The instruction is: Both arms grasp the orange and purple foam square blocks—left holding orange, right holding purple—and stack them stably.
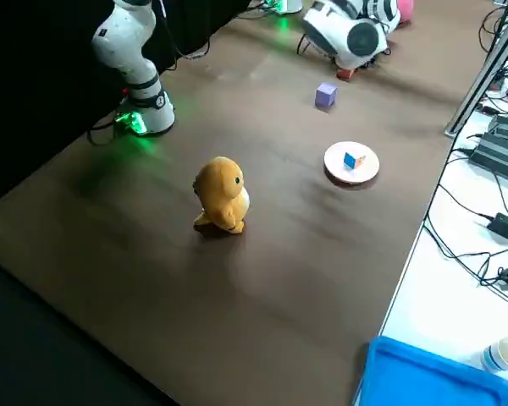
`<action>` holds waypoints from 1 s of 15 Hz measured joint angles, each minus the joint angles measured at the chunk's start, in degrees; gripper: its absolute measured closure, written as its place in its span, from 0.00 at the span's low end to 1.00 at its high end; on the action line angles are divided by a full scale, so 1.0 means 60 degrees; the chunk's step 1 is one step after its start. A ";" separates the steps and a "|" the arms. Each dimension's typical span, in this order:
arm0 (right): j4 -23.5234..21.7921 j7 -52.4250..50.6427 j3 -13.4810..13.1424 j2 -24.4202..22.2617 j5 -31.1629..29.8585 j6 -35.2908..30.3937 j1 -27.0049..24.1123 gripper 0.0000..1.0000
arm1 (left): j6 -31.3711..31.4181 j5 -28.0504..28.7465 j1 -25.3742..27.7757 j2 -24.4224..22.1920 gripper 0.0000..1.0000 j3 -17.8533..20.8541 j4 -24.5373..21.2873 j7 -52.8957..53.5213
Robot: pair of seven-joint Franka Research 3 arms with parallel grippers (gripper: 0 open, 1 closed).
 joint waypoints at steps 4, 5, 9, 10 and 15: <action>-0.0123 -0.1146 0.0001 0.0925 0.0607 0.0288 0.0180 0.00 | 0.0013 -0.0037 -0.0077 0.0037 0.00 -0.0001 -0.0157 0.0114; -0.0159 -0.1419 0.0002 0.1168 0.0814 0.0367 0.0237 0.00 | 0.0014 -0.0037 -0.0076 0.0037 0.00 0.0000 -0.0195 0.0116; -0.0330 -0.2440 0.0003 0.2129 0.2127 0.0884 0.0578 0.00 | 0.0020 -0.0089 -0.0077 0.0037 0.00 -0.0001 -0.0298 0.0117; -0.0332 -0.2494 0.0002 0.2273 0.2272 0.0928 0.0625 0.00 | 0.0021 -0.0094 -0.0089 0.0037 0.00 -0.0002 -0.0302 0.0117; -0.0367 -0.2551 0.0002 0.2879 0.2827 0.1102 0.0724 0.00 | 0.0239 -0.0414 -0.0254 0.0037 0.00 -0.0003 -0.0318 0.0126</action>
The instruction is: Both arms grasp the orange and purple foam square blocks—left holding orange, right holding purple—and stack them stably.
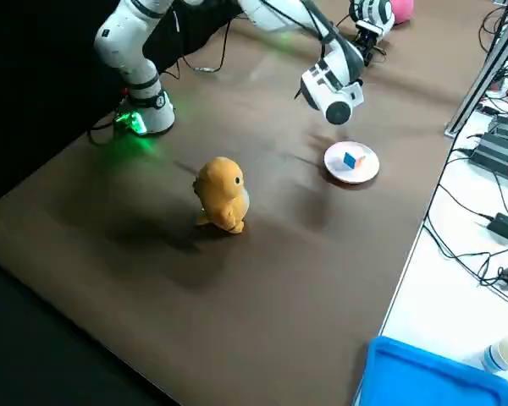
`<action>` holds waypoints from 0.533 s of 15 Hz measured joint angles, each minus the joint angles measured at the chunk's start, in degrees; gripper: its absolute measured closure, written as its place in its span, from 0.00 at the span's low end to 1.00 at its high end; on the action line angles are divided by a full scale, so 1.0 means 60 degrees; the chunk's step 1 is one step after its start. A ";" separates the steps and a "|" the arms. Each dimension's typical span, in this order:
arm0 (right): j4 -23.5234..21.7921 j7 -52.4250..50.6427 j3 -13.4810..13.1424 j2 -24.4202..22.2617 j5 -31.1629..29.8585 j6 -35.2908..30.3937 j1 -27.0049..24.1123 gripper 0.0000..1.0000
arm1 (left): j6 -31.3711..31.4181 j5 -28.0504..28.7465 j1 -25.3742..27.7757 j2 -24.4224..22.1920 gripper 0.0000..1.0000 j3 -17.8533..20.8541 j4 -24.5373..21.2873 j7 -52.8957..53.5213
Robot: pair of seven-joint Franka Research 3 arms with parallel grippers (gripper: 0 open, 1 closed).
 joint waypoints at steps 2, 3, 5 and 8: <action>-0.0017 -0.0192 -0.0002 0.0276 0.0235 0.0003 0.0000 0.00 | 0.0038 -0.0262 -0.0087 0.0000 0.00 -0.0006 0.0001 0.0011; -0.0021 -0.0339 -0.0002 0.0396 0.0334 0.0003 0.0002 0.00 | 0.0055 -0.0390 -0.0154 0.0000 0.00 -0.0007 0.0005 0.0013; -0.0025 -0.0527 0.0042 0.0548 0.0436 -0.0011 0.0011 0.00 | 0.0177 -0.0524 -0.0254 0.0000 0.00 -0.0007 0.0020 0.0013; -0.0039 -0.0536 0.0154 0.0584 0.0463 -0.0018 0.0052 0.00 | 0.0235 -0.0674 -0.0364 0.0000 0.00 -0.0009 0.0045 0.0013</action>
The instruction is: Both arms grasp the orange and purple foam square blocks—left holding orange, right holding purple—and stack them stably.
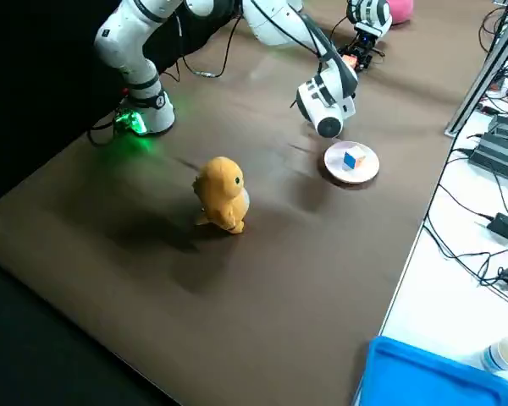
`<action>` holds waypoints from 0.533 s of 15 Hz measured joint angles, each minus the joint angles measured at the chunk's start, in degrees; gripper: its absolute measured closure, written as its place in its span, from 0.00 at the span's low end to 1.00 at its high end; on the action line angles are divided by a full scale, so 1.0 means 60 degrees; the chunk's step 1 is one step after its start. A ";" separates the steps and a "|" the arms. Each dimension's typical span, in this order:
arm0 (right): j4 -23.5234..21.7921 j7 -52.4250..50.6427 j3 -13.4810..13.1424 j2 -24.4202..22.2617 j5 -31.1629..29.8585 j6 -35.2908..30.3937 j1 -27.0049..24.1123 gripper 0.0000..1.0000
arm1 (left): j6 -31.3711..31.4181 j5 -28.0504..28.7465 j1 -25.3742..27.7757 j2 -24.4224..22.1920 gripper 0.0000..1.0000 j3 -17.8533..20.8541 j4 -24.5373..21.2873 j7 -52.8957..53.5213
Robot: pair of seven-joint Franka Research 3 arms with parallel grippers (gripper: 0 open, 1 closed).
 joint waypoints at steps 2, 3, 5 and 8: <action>-0.0009 -0.0006 0.0089 0.0001 0.0005 -0.0003 0.0051 0.00 | 0.0000 -0.0201 -0.0097 0.0000 0.00 -0.0003 0.0044 0.0007; -0.0018 -0.0008 0.0112 0.0001 0.0007 -0.0003 0.0104 0.00 | 0.0001 -0.0316 -0.0171 0.0000 0.00 -0.0004 0.0089 0.0007; -0.0031 -0.0139 0.0129 0.0010 0.0008 0.0000 0.0224 0.00 | 0.0008 -0.0408 -0.0307 0.0000 0.17 -0.0005 0.0173 0.0007; -0.0049 -0.0387 0.0133 0.0076 0.0023 0.0020 0.0347 0.00 | 0.0032 -0.0542 -0.0525 0.0001 0.39 -0.0006 0.0268 0.0007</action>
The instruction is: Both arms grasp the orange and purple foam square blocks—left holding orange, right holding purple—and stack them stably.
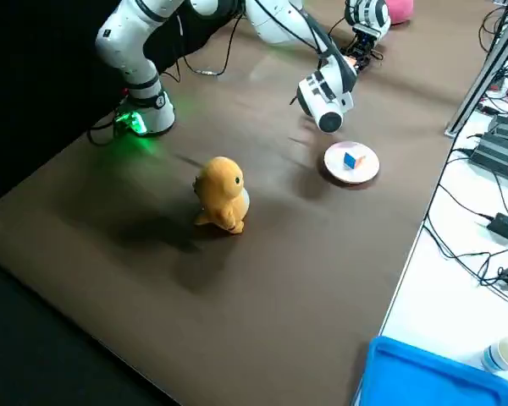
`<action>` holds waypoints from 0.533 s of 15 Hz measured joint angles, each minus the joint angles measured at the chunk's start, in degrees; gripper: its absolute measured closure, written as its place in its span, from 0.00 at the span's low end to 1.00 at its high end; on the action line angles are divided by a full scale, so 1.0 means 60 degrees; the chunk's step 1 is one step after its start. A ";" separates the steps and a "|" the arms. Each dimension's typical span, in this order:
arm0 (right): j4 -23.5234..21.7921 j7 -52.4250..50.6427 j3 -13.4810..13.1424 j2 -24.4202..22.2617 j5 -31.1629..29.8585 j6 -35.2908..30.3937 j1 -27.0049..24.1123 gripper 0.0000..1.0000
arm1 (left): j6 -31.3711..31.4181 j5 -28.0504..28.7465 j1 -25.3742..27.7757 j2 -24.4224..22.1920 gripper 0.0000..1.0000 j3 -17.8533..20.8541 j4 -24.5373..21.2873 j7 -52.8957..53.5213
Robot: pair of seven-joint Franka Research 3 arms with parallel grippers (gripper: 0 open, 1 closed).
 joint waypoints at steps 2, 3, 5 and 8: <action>-0.0016 -0.0070 0.0005 0.0052 0.0003 0.0000 0.0048 0.00 | 0.0034 -0.0040 -0.0076 0.0008 0.40 0.0001 0.0050 0.0000; -0.0052 -0.0154 0.0009 0.0117 0.0020 0.0000 0.0094 0.00 | 0.0041 -0.0069 -0.0104 0.0029 0.40 0.0001 0.0097 0.0000; -0.0060 -0.0192 0.0011 0.0188 0.0132 0.0000 0.0120 0.00 | 0.0040 -0.0126 -0.0162 0.0067 0.40 0.0000 0.0226 0.0007; -0.0061 -0.0428 0.0017 0.0269 0.0495 0.0001 0.0177 0.06 | 0.0040 -0.0566 -0.0540 0.0219 0.40 -0.0002 0.0620 0.0037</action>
